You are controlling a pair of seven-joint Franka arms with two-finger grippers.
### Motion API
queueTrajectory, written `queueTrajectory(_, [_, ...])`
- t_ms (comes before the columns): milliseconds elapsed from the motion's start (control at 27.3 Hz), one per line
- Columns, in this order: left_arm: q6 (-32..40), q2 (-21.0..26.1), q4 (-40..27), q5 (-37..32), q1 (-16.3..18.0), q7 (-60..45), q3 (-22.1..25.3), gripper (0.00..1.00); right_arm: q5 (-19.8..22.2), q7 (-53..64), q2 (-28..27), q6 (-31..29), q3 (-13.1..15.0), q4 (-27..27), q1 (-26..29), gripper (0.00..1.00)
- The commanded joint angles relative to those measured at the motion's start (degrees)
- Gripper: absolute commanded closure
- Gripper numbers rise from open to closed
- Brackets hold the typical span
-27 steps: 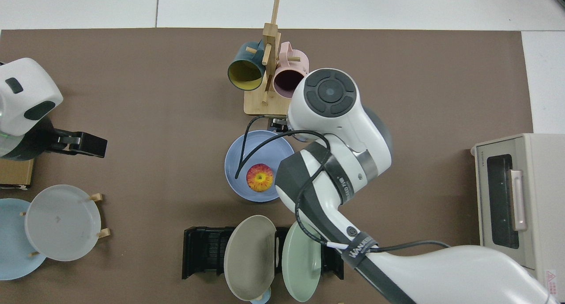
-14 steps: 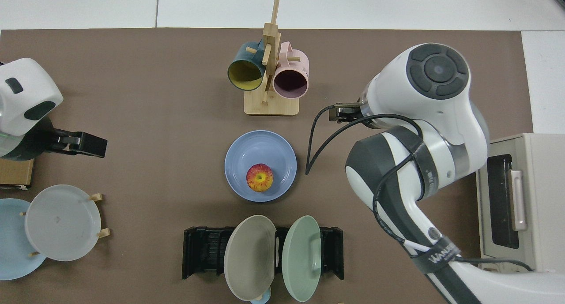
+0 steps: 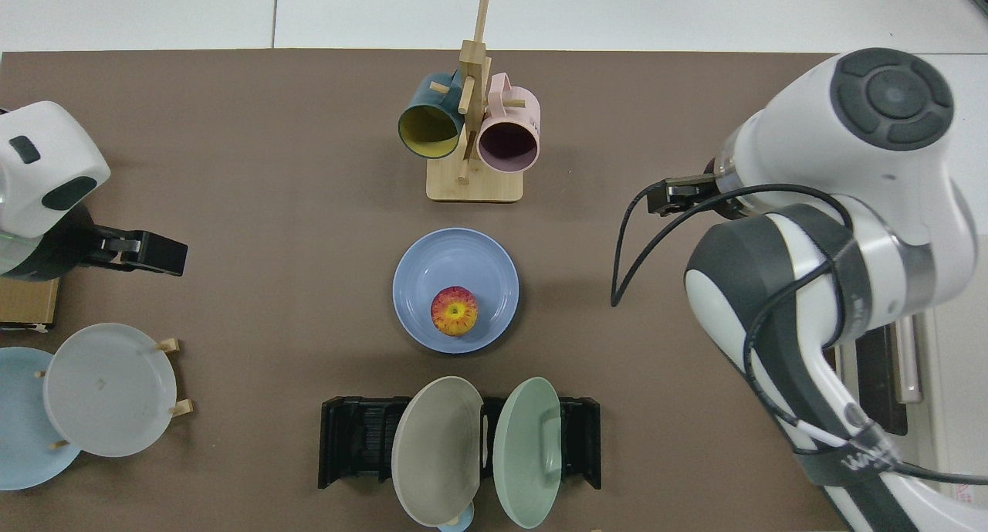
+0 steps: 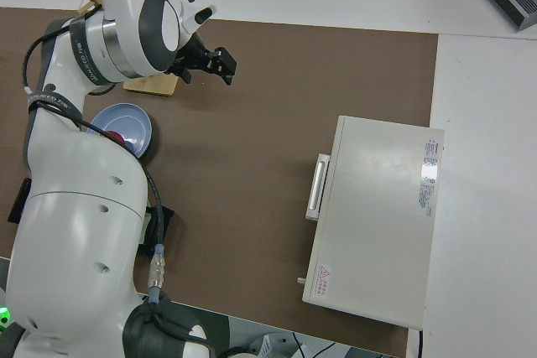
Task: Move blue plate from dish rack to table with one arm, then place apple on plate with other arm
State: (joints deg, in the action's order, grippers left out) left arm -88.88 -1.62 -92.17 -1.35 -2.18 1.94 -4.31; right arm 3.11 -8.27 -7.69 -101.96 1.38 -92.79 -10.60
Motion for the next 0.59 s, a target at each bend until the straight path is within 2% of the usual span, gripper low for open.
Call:
queueTrajectory(0, [0.73, -0.49, 0.32, -0.76, 0.25, -0.62, -0.17, 0.00, -2.41, 5.89, 4.26, 1.67, 3.80, -1.95, 0.40, 0.00])
queueTrajectory(220, [0.73, -0.49, 0.32, -0.76, 0.25, -0.62, -0.17, 0.00, -3.64, 10.82, 4.97, 3.61, 6.62, -0.99, 1.28, 0.00])
queueTrajectory(366, [0.73, -0.49, 0.32, -0.76, 0.25, -0.62, -0.26, 0.00, -3.55, 10.65, 4.97, 3.78, 6.53, -0.28, 2.68, 0.00])
queueTrajectory(550, [0.73, -0.49, 0.32, -0.76, 0.25, -0.62, -0.17, 0.00, -3.81, 10.30, 5.14, 4.40, 5.13, -0.28, 4.71, 0.00])
